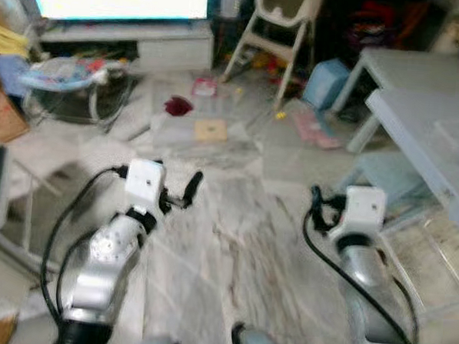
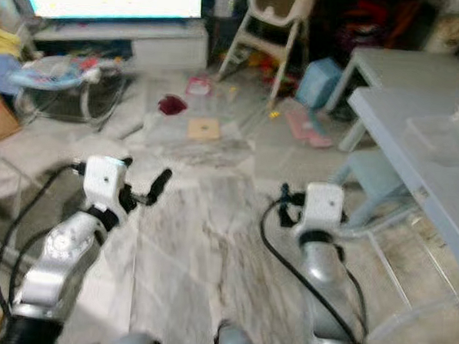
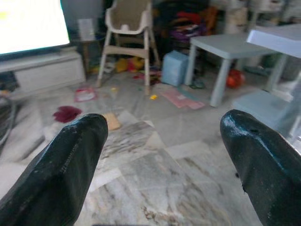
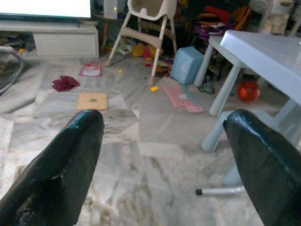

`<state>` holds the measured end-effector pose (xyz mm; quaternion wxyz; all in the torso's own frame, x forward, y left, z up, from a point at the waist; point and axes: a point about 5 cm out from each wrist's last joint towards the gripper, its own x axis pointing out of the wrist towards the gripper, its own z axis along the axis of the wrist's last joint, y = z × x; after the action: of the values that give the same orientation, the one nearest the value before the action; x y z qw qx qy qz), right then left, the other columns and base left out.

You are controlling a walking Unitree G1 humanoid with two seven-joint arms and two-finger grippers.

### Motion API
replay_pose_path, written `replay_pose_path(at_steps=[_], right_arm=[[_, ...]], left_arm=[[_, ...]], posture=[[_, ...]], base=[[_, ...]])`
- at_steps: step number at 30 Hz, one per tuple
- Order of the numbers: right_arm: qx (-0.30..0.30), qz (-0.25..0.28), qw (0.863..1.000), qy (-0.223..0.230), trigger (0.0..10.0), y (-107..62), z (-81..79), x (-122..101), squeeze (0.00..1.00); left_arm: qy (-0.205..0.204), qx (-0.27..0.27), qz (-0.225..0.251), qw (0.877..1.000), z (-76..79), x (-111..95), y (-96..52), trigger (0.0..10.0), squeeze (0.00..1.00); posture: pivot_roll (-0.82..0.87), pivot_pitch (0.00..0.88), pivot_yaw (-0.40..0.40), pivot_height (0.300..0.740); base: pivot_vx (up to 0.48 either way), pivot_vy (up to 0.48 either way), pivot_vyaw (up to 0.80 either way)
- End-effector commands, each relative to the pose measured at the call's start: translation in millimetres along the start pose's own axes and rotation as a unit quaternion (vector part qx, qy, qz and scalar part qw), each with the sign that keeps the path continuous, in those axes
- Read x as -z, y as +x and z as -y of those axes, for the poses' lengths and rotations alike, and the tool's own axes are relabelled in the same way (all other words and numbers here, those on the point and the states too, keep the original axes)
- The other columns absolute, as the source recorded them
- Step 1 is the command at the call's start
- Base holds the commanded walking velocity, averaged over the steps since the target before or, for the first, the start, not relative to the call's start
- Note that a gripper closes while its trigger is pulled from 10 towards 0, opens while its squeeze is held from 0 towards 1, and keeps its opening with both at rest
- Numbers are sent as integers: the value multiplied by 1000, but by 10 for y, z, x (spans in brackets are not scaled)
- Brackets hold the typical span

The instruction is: Restocking fridge

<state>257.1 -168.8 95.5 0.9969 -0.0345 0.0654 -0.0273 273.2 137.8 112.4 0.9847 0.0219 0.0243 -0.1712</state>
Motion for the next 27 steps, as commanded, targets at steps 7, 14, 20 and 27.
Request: replay_pose_path(at_steps=[7,14,20,27], right_arm=[[7,29,1000,-8,10000,88,47,-166,0],[9,33,999,-10,10000,101,41,-180,0],[5,32,999,-17,10000,92,-3,-155,0],[2,46,999,-25,10000,104,-34,-193,0]], left_arm=[[18,11,24,999,23,-177,107,10000,0],[20,25,35,999,74,-158,90,10000,0],[14,33,37,999,125,-129,82,10000,0],[13,2,51,999,62,-154,106,10000,0]], posture=[[-31,103,0,740],[-40,106,-5,740],[-32,96,-10,740],[-34,84,-9,740]], base=[[0,0,-800],[218,0,-800],[474,0,-800],[480,0,-800]])
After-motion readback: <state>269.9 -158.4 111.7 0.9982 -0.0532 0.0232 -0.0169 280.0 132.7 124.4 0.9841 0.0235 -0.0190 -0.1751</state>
